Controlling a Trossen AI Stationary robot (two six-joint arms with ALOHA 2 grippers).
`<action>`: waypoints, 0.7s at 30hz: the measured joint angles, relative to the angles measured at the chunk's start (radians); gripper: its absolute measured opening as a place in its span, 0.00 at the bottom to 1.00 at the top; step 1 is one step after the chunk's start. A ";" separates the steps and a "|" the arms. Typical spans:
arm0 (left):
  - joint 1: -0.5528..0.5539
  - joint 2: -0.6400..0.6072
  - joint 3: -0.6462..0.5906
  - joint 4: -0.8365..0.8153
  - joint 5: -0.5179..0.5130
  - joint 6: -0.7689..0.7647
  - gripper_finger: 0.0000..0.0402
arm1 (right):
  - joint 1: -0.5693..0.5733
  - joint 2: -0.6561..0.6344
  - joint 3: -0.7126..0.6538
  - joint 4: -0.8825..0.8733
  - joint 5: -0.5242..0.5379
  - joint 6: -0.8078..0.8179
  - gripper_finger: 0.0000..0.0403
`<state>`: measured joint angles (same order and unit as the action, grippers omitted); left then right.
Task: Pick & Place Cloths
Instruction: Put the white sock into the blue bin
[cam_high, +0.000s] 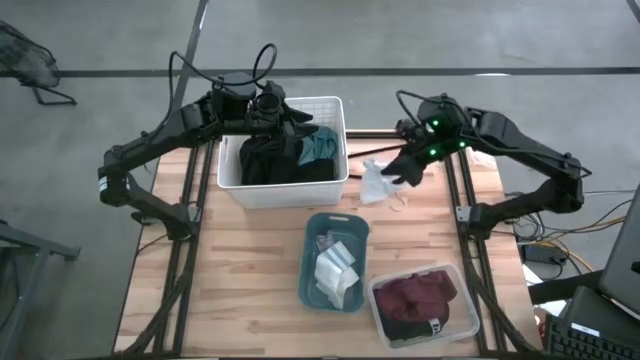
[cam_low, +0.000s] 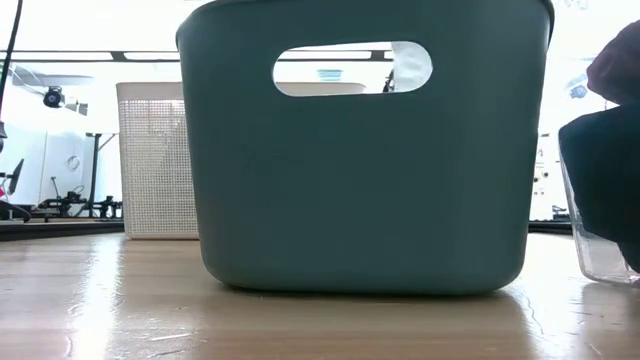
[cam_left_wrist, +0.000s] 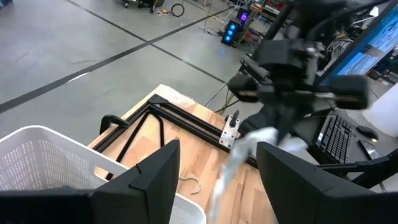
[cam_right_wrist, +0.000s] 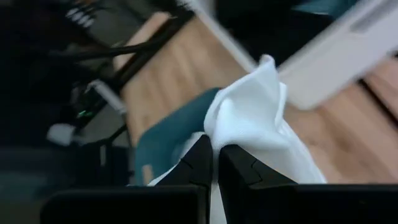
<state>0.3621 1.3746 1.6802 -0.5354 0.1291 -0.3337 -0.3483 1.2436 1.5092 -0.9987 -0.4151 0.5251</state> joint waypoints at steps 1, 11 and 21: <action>0.000 0.000 0.000 0.000 0.000 0.000 0.54 | 0.020 0.013 0.009 0.017 -0.016 0.001 0.02; 0.000 0.000 0.000 0.000 0.000 -0.001 0.54 | 0.212 0.176 0.148 0.116 -0.272 -0.001 0.03; 0.000 0.000 0.000 0.000 0.000 -0.009 0.54 | 0.272 0.304 0.233 0.093 -0.423 -0.025 0.03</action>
<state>0.3621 1.3746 1.6802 -0.5357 0.1295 -0.3428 -0.0761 1.5480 1.7425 -0.9053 -0.8380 0.5006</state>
